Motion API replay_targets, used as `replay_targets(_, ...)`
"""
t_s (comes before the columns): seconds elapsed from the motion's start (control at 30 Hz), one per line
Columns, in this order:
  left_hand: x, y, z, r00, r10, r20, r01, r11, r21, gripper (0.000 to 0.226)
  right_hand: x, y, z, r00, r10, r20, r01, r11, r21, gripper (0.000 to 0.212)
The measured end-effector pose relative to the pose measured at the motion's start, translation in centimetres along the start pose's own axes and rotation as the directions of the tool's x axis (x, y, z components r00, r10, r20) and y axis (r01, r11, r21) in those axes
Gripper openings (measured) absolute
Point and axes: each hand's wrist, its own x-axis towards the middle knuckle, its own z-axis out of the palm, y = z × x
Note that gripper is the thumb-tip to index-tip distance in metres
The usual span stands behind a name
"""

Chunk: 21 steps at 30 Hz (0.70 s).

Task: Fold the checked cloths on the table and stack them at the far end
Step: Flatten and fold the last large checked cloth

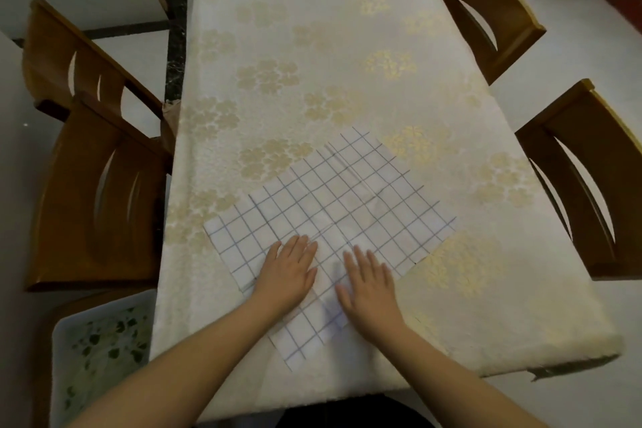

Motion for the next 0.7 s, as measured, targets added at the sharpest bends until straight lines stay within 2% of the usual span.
replay_targets(0.17,4.4,-1.4,-1.7,0.986,0.083,0.143,-0.091,0.995,0.050,0.071,-0.8,-1.0,2.2,0.987,-0.149,0.052,0.150,0.989,-0.018,0.063)
replay_targets(0.27,6.3,-2.5,-1.8,0.975,0.035,0.221,-0.045,0.998,0.039,0.079,-0.9,0.5,2.0,0.982,-0.181,0.048,0.184,0.981,-0.057,0.061)
replay_targets(0.47,5.6,-2.7,-1.3,0.969,-0.050,0.242,0.048,0.999,0.017,0.066,-0.6,4.5,0.4,0.989,-0.106,0.099,0.116,0.988,-0.100,0.065)
replay_targets(0.7,2.5,-2.0,-0.2,0.981,-0.074,0.177,0.075,0.997,0.001,0.087,2.7,8.5,-2.3,0.998,0.036,0.050,-0.030,0.992,-0.120,0.073)
